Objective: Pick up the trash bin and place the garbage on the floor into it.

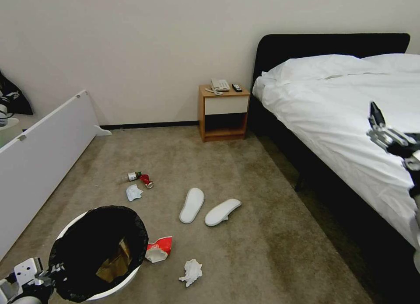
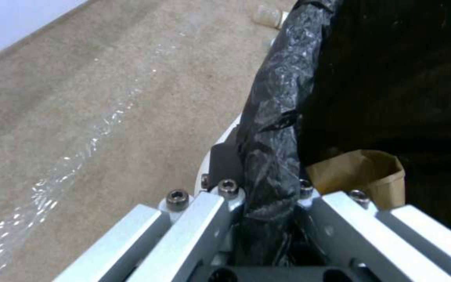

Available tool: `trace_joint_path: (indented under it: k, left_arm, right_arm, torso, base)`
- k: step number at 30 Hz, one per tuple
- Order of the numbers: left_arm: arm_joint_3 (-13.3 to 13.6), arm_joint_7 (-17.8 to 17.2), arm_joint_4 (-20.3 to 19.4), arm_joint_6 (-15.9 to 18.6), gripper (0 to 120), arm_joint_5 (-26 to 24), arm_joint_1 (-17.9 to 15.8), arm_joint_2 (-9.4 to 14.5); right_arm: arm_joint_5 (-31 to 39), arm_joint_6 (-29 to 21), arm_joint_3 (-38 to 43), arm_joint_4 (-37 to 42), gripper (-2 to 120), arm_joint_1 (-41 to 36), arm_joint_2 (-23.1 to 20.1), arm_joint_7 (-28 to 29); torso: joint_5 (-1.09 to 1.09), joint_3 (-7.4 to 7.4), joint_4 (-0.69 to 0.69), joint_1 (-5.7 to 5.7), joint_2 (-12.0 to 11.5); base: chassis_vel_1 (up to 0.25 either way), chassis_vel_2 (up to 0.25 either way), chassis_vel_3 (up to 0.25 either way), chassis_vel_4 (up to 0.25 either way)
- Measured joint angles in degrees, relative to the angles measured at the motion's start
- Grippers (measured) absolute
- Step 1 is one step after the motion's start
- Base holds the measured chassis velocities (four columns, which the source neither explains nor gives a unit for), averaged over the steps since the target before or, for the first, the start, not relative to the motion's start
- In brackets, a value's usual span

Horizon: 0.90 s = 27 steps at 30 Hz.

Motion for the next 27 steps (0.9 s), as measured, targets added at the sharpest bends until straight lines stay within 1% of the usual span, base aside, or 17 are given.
trace_joint_path:
  k: [2, 3, 5, 9, 11, 15, 16, 17, 18, 20, 21, 22, 23, 25, 26, 27]
  left_arm:
    - [0.4, 0.1, 0.0, 0.0, 2, 0.1, -0.2, 0.0]
    - [0.4, 0.1, 0.0, 0.0, 2, 0.1, -0.2, 0.0]
    - [0.7, 0.3, 0.0, 0.0, 2, 0.2, -0.3, 0.2]
    - [0.8, 0.4, 0.0, 0.0, 2, 0.1, -0.1, 0.6]
    - [0.8, 0.5, 0.0, 0.0, 2, 0.1, 0.0, 0.8]
    - [1.0, 0.6, -0.1, 0.0, 2, 0.0, 0.1, 1.0]
    - [1.0, 0.7, -0.1, 0.0, 2, 0.0, 0.1, 1.0]
    - [1.2, 0.7, -0.1, 0.0, 2, 0.0, 0.1, 1.1]
    - [1.2, 0.7, -0.1, 0.0, 2, 0.0, 0.1, 1.1]
    - [1.5, 0.8, -0.1, 0.0, 2, 0.1, 0.0, 1.1]
    - [1.5, 0.8, -0.1, 0.0, 2, 0.1, 0.0, 1.1]
    - [1.5, 0.9, -0.1, 0.0, 2, 0.2, -0.1, 1.0]
    - [1.5, 0.9, -0.1, 0.0, 2, 0.2, -0.1, 1.0]
    - [1.7, 1.0, -0.1, 0.0, 2, 0.4, -0.1, 0.9]
    - [1.8, 1.0, 0.0, 0.0, 2, 0.5, -0.1, 0.9]
    - [1.8, 1.0, 0.0, 0.0, 2, 0.5, -0.1, 0.9]
  right_arm:
    - [-4.2, 1.7, 1.5, 2.4, 100, -5.2, 2.4, 0.1]
    - [-4.2, 1.7, 1.5, 2.4, 100, -5.2, 2.4, 0.1]
    - [-6.6, 2.6, 0.2, 3.2, 100, -9.4, 4.1, 0.4]
    - [-7.7, 2.6, -2.6, 2.5, 100, -10.9, 4.5, 1.1]
    - [-8.6, 2.0, -4.8, 1.3, 100, -10.9, 5.0, 1.1]
    - [-8.7, 0.8, -6.8, 0.6, 100, -10.9, 5.0, 1.1]
    - [-8.7, 0.4, -7.5, 0.3, 100, -11.0, 4.8, 1.1]
    - [-8.4, -0.9, -10.3, -0.6, 100, -11.1, 4.4, 1.2]
    - [-8.4, -0.9, -10.3, -0.6, 100, -11.1, 4.4, 1.2]
    - [-7.1, -3.0, -14.9, -1.9, 100, -11.0, 4.0, 1.9]
    - [-7.1, -3.0, -14.9, -1.9, 100, -11.0, 4.0, 1.9]
    - [-5.4, -4.6, -17.8, -2.5, 100, -10.8, 3.8, 2.5]
    - [-5.4, -4.6, -17.8, -2.5, 100, -10.8, 3.8, 2.5]
    - [-2.4, -7.2, -20.9, -3.4, 100, -9.7, 3.1, 3.4]
    - [0.2, -9.0, -22.6, -4.0, 100, -8.9, 2.5, 4.0]
    - [0.2, -9.0, -22.6, -4.0, 100, -8.9, 2.5, 4.0]
  torso:
    - [0.00, 0.00, -0.01, 0.00, 0.0]
    - [0.00, 0.00, -0.01, 0.00, 0.0]
    - [-0.01, 0.00, -0.01, 0.00, 0.0]
    - [0.00, 0.00, -0.01, 0.00, 0.0]
    - [0.00, 0.01, 0.00, 0.00, 0.0]
    - [0.00, 0.00, 0.00, 0.00, 0.0]
    - [-0.01, 0.01, -0.01, 0.00, 0.0]
    - [0.00, 0.01, -0.01, 0.00, 0.0]
    - [0.00, 0.01, -0.01, 0.00, 0.0]
    - [0.01, 0.01, 0.00, 0.00, 0.0]
    - [0.01, 0.01, 0.00, 0.00, 0.0]
    - [0.01, 0.01, -0.01, 0.00, 0.0]
    - [0.01, 0.01, -0.01, 0.00, 0.0]
    - [0.01, 0.01, -0.01, 0.00, 0.0]
    - [0.00, 0.01, -0.01, 0.00, 0.0]
    - [0.00, 0.01, -0.01, 0.00, 0.0]
  base:
    - [0.000, 0.000, 0.000, 0.000]
    - [0.000, 0.000, 0.000, 0.000]
    - [0.000, 0.000, 0.000, 0.000]
    - [0.000, 0.000, 0.000, 0.000]
    - [0.000, 0.000, 0.000, 0.000]
    - [0.000, 0.000, 0.000, 0.000]
    - [0.000, 0.000, 0.000, 0.000]
    - [0.000, 0.000, 0.000, 0.000]
    - [0.000, 0.000, 0.000, 0.000]
    - [0.000, 0.000, 0.000, 0.000]
    - [0.000, 0.000, 0.000, 0.000]
    - [0.000, 0.000, 0.000, 0.000]
    - [0.000, 0.000, 0.000, 0.000]
    - [0.000, 0.000, 0.000, 0.000]
    - [0.000, 0.000, 0.000, 0.000]
    - [0.000, 0.000, 0.000, 0.000]
